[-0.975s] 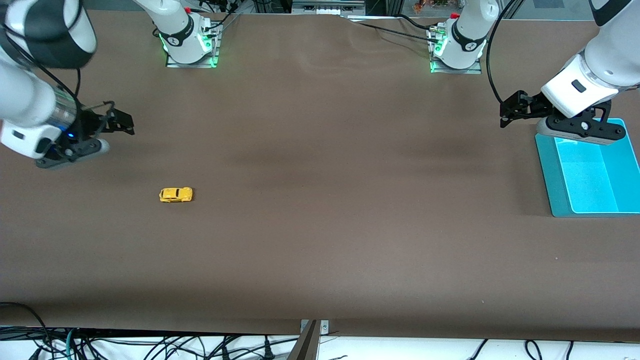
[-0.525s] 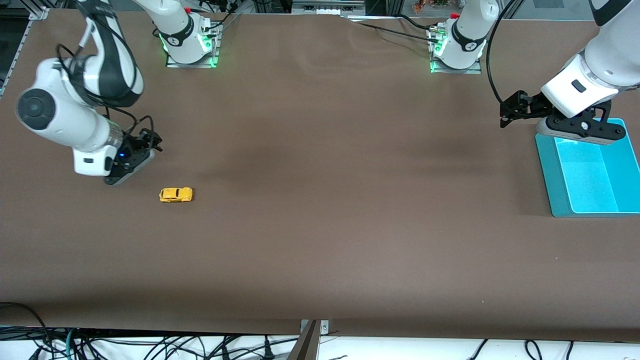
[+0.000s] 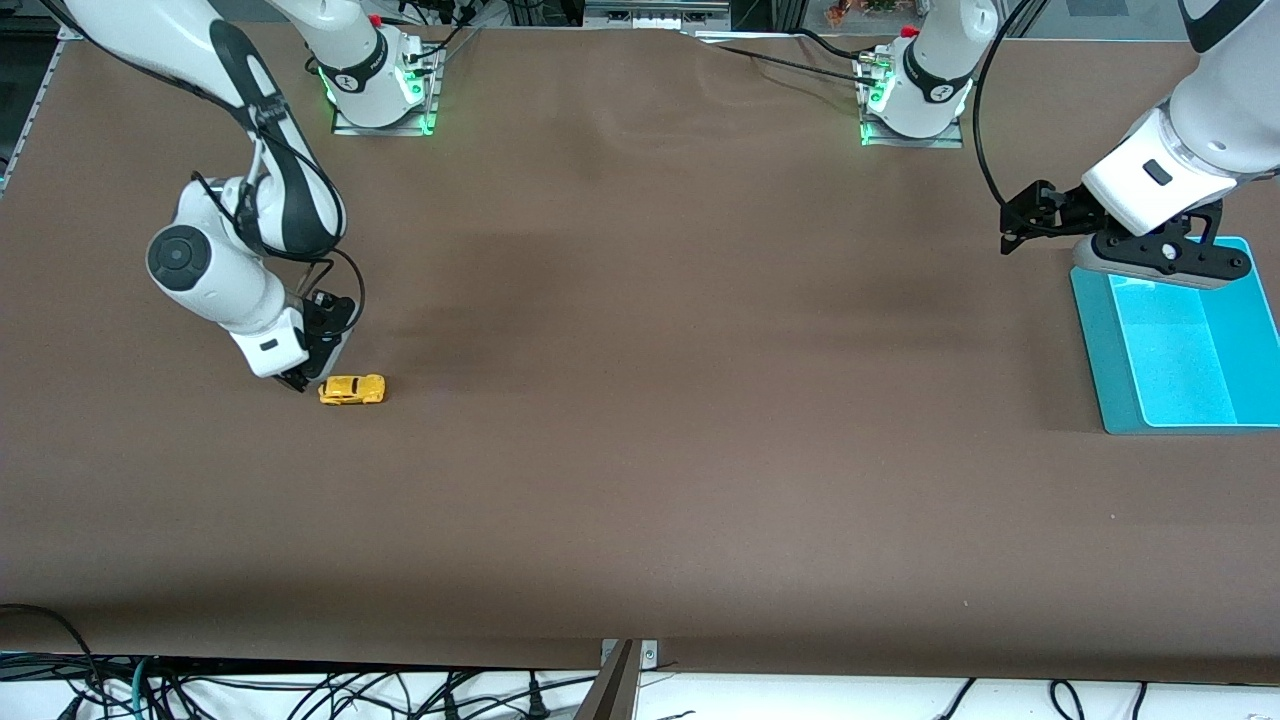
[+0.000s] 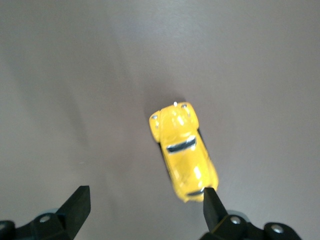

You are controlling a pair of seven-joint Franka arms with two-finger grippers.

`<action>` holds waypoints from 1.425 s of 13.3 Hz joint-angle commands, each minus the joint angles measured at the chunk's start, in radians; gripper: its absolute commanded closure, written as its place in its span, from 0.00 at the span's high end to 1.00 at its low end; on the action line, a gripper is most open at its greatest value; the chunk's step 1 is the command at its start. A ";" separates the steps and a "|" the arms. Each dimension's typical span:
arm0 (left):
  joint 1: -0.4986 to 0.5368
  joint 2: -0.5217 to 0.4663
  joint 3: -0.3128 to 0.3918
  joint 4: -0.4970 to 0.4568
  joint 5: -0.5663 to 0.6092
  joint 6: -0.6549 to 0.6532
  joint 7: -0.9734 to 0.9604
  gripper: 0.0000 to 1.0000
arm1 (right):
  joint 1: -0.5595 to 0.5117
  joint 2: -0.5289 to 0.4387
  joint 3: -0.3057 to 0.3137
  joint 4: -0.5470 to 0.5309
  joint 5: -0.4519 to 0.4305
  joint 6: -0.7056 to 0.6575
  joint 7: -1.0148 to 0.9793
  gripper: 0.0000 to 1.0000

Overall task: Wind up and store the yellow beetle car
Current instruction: 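Move the right gripper down over the yellow beetle car, then close the right gripper on the yellow car against the table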

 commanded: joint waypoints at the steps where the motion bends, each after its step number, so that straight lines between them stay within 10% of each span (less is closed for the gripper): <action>1: 0.001 0.000 -0.001 0.013 0.008 -0.018 -0.007 1.00 | -0.008 0.058 0.006 0.060 0.022 0.026 -0.133 1.00; 7: 0.001 0.000 -0.004 0.015 0.008 -0.018 -0.005 1.00 | -0.016 0.116 0.006 0.074 0.169 0.082 -0.287 1.00; 16: 0.000 0.000 -0.006 0.015 0.008 -0.018 -0.007 1.00 | -0.014 0.119 0.009 0.094 0.177 0.072 -0.287 0.11; 19: 0.000 0.000 -0.006 0.015 0.009 -0.018 -0.007 1.00 | -0.014 0.096 0.069 0.097 0.161 0.049 -0.285 0.08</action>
